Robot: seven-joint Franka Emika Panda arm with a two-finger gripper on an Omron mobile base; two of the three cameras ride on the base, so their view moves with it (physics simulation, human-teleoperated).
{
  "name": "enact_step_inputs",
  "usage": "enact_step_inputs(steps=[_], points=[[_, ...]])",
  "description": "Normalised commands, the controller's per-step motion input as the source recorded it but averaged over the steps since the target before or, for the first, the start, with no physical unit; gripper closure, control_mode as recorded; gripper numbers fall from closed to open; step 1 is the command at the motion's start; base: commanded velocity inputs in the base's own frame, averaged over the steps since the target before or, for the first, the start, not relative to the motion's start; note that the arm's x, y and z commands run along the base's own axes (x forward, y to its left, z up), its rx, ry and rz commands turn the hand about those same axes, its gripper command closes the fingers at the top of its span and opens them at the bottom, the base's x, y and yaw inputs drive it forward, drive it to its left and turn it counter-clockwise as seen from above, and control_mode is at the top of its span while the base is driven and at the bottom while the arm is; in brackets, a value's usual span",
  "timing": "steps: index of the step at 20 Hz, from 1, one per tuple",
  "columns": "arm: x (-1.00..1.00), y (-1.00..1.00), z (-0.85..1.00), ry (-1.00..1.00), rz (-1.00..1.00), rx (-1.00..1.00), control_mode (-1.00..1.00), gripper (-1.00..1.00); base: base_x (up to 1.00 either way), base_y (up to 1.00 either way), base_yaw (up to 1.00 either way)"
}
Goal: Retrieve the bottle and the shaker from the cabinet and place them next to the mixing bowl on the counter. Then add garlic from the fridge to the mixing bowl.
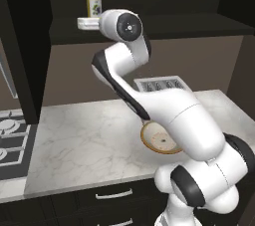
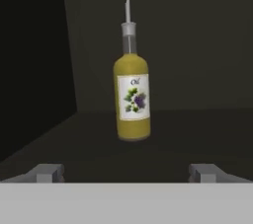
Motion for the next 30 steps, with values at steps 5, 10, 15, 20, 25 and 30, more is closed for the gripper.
enact_step_inputs(steps=[5, 10, 15, 20, 25, 30], points=[[0.16, 0.01, 0.0, 0.02, 0.0, 0.0, -1.0, -1.0, 0.0, 0.0, 0.0], [0.32, 0.0, 0.08, 0.0, 0.0, 0.0, -1.0, -1.0, 0.0, 0.0, 0.0], [0.34, 0.0, 0.21, 0.01, 0.0, 0.0, -1.0, -1.0, 0.0, 0.0, 0.0], [0.27, 0.01, 0.24, 0.07, 0.0, -0.02, -1.0, -1.0, 0.0, 0.0, 0.0], [0.35, 0.01, 0.24, 0.13, 0.0, -0.01, -1.0, -1.0, 0.0, 0.0, 0.0], [0.34, 0.07, 0.23, 0.1, 0.0, 0.0, -1.0, -1.0, 0.0, 0.0, 0.0]])
